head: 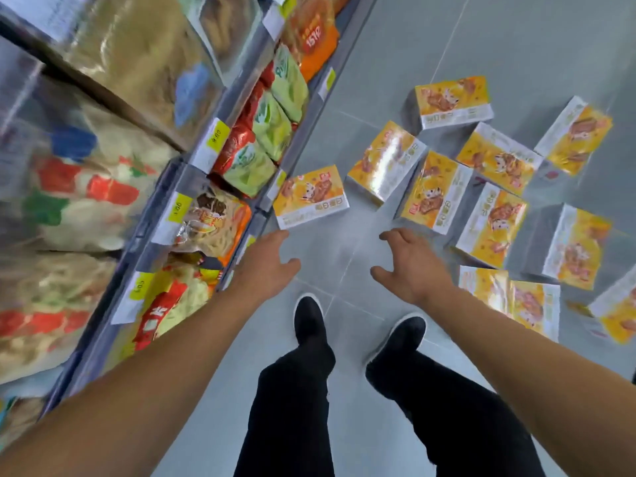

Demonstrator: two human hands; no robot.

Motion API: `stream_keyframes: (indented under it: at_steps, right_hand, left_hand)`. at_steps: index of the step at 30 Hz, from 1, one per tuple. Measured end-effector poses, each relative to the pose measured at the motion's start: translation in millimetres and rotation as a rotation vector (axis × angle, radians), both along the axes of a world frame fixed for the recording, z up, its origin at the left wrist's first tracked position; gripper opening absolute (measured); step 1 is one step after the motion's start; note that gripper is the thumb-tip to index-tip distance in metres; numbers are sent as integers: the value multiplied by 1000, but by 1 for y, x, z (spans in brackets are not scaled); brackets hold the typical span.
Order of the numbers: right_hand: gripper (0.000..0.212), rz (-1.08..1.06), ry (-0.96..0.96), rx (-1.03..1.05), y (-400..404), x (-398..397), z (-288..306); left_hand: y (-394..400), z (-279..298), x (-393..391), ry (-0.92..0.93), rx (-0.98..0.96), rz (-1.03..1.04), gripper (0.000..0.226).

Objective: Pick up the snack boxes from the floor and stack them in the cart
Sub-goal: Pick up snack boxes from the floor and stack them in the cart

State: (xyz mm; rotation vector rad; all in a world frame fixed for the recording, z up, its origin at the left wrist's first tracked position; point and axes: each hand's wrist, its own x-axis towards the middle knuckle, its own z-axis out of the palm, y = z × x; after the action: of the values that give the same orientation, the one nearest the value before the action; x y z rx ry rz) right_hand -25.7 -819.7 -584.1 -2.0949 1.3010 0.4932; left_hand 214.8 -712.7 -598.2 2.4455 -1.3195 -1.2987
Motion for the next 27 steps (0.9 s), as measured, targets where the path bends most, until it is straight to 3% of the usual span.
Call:
stream_keyframes:
  at_steps: [8, 11, 14, 19, 21, 23, 25, 27]
  right_hand:
    - [71, 21, -36, -29, -70, 49, -237]
    - [74, 0, -53, -28, -93, 73, -306]
    - [69, 11, -91, -22, -104, 89, -365]
    - [70, -129, -277, -81, -92, 76, -382]
    - [61, -207, -233, -78, -77, 51, -377]
    - [65, -273, -108, -50, -68, 23, -371]
    - [70, -294, -19, -10, -72, 10, -368]
    - [65, -307, -55, 37, -83, 8, -367]
  left_hand:
    - [-21, -221, 29, 2, 44, 176, 71]
    - [-36, -277, 40, 17, -32, 283, 55]
    - [-52, -325, 45, 239, -142, 439, 52]
    - [-58, -348, 52, 345, -149, 490, 31]
    - [-56, -345, 47, 287, -50, 478, 34]
    - [-51, -344, 39, 200, 51, 444, 47]
    - [-49, -344, 36, 241, 101, 417, 42]
    - [-57, -344, 31, 327, 78, 442, 34]
